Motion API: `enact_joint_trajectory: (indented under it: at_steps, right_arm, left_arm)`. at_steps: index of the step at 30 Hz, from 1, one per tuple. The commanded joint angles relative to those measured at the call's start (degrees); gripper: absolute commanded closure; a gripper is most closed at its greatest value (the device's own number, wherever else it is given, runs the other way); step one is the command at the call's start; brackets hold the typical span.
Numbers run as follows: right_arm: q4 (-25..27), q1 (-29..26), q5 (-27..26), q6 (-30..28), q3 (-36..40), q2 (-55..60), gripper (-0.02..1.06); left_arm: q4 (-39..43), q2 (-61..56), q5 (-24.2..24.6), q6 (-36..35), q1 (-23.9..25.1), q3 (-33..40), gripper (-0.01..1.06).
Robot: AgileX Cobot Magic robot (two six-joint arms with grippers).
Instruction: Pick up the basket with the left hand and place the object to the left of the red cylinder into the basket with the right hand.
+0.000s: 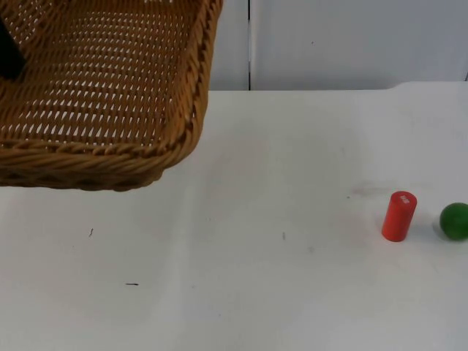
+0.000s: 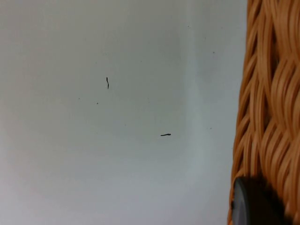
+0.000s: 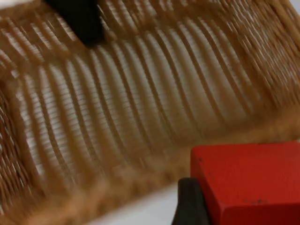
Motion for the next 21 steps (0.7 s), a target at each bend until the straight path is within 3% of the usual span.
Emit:
enact_joint_trajectory:
  at_steps: [1,11,21]
  right_arm:
    - [0.72,2.84,2.38,0.06,-8.42,6.45,1.05]
    - [0.7,4.19,7.27,2.26,-25.14,22.12,1.05]
    - [1.34,4.19,4.68,2.38,-25.75,26.61,1.05]
  left_arm:
    - [-1.99,-0.75,-0.1,-0.05,-0.17,0.09,1.05]
    - [-1.99,-0.75,-0.1,0.05,-0.17,0.09,1.05]
    - [-1.99,-0.75,-0.1,0.05,-0.17,0.09,1.05]
